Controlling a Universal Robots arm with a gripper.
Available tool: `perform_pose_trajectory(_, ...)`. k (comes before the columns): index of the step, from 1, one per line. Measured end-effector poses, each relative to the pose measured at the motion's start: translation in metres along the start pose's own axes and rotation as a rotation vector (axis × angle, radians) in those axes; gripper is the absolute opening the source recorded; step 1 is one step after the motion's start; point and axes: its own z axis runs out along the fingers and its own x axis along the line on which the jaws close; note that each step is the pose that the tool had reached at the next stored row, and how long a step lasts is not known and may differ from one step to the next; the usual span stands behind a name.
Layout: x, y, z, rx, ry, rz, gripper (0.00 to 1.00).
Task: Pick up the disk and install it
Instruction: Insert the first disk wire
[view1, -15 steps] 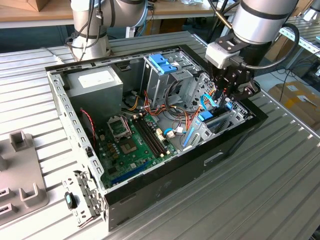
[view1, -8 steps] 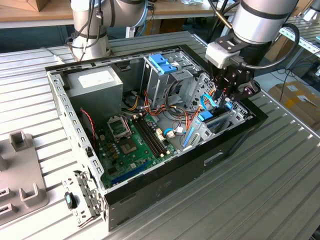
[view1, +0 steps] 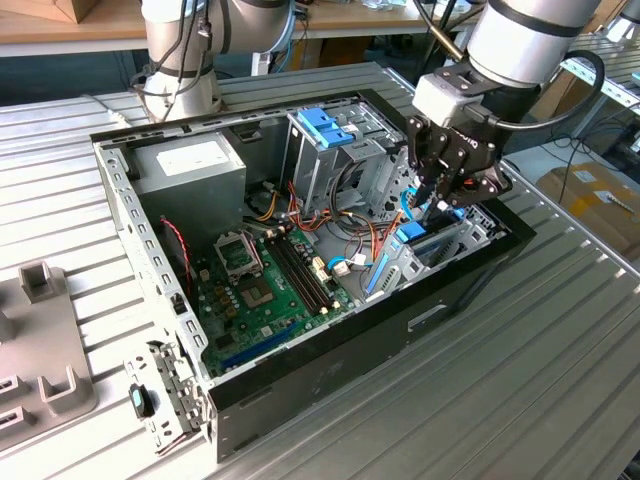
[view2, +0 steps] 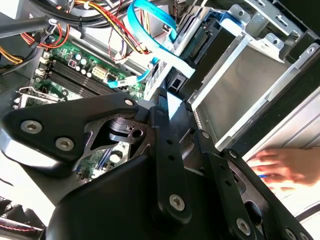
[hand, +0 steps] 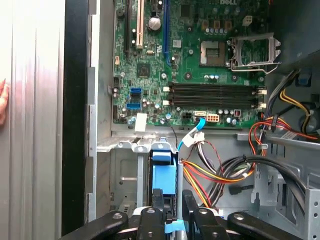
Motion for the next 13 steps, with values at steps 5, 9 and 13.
perform_pose_trajectory(5, 0.0000, 0.0000, 0.0001, -0.0006, -0.0002, 0.000, 0.30)
perform_pose_trajectory(9, 0.0001, -0.0014, 0.0002, -0.0046, -0.0004, 0.000, 0.30)
perform_pose_trajectory(13, -0.0003, -0.0054, 0.0002, -0.0151, 0.0007, 0.002, 0.30)
